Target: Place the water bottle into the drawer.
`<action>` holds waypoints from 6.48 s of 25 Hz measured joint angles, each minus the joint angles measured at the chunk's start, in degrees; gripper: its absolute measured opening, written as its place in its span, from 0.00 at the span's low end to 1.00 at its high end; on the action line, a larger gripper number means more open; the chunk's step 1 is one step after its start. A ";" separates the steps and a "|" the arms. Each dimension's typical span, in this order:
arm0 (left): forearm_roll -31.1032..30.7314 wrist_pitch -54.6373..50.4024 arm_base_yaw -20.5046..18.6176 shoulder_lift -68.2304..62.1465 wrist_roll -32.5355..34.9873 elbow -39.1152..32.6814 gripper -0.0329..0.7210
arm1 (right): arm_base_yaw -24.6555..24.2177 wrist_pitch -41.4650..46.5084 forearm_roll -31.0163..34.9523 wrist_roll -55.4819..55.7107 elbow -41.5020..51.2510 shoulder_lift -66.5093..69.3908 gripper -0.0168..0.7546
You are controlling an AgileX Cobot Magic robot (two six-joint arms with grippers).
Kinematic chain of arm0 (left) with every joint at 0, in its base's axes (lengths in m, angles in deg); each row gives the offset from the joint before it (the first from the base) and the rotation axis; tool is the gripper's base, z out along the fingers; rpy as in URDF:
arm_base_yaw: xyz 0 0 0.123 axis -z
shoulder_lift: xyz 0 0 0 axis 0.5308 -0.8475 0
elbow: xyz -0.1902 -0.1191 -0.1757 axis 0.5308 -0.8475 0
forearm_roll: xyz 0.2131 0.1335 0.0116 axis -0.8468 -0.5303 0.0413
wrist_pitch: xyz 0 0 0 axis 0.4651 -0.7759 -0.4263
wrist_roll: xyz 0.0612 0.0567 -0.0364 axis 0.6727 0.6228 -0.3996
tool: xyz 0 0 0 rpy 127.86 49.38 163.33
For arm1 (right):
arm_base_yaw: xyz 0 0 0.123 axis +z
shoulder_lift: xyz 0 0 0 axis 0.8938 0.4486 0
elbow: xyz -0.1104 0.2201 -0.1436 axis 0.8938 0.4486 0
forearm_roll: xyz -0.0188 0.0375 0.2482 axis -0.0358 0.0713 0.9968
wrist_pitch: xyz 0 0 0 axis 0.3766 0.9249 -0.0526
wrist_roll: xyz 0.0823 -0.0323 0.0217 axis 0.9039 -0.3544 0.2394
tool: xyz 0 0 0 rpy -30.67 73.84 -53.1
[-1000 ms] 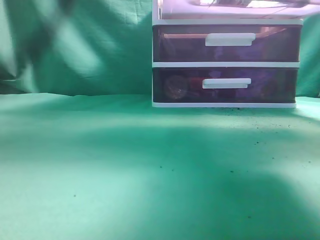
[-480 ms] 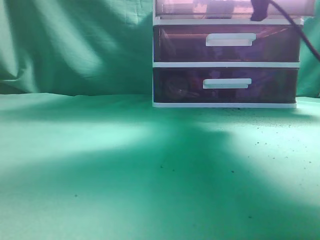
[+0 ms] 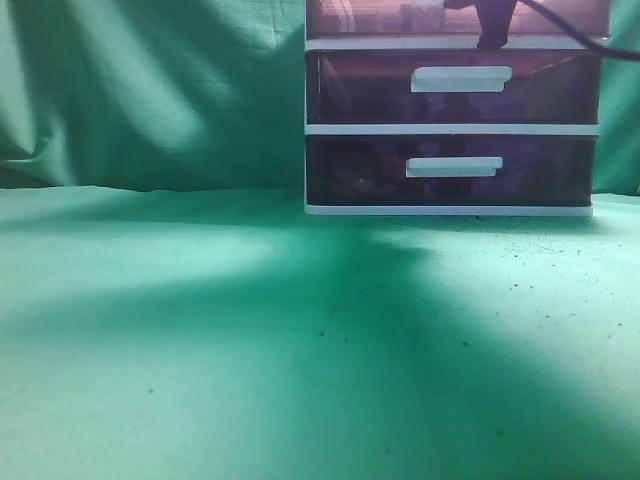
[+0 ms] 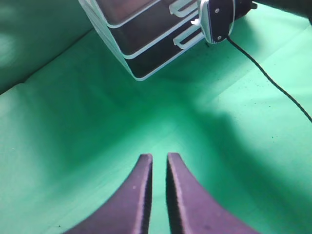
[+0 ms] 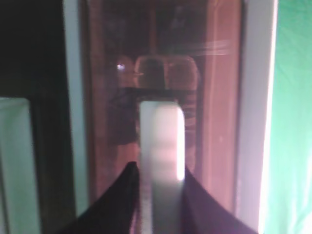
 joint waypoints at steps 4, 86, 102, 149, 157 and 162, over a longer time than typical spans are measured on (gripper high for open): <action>0.00 1.41 0.00 0.35 0.00 -1.65 0.13 | 0.00 1.93 0.34 2.45 0.00 0.09 0.48; 5.41 52.68 0.00 78.64 -18.08 -97.95 0.13 | 62.86 -47.42 82.01 -14.07 0.00 -29.53 0.02; 4.79 54.02 0.00 78.64 -18.08 -97.95 0.13 | 62.86 -40.87 82.01 -14.07 -0.09 -24.36 0.02; 4.79 53.91 0.00 78.64 -18.08 -97.95 0.13 | 15.81 68.31 -12.99 109.40 -0.09 -50.30 0.02; 4.79 53.91 0.00 78.64 -18.08 -97.95 0.13 | -4.86 65.31 -12.99 110.43 7.07 -62.26 0.02; 4.79 53.91 0.00 78.64 -18.08 -97.95 0.13 | -13.19 56.25 -12.99 110.53 20.38 -73.30 0.02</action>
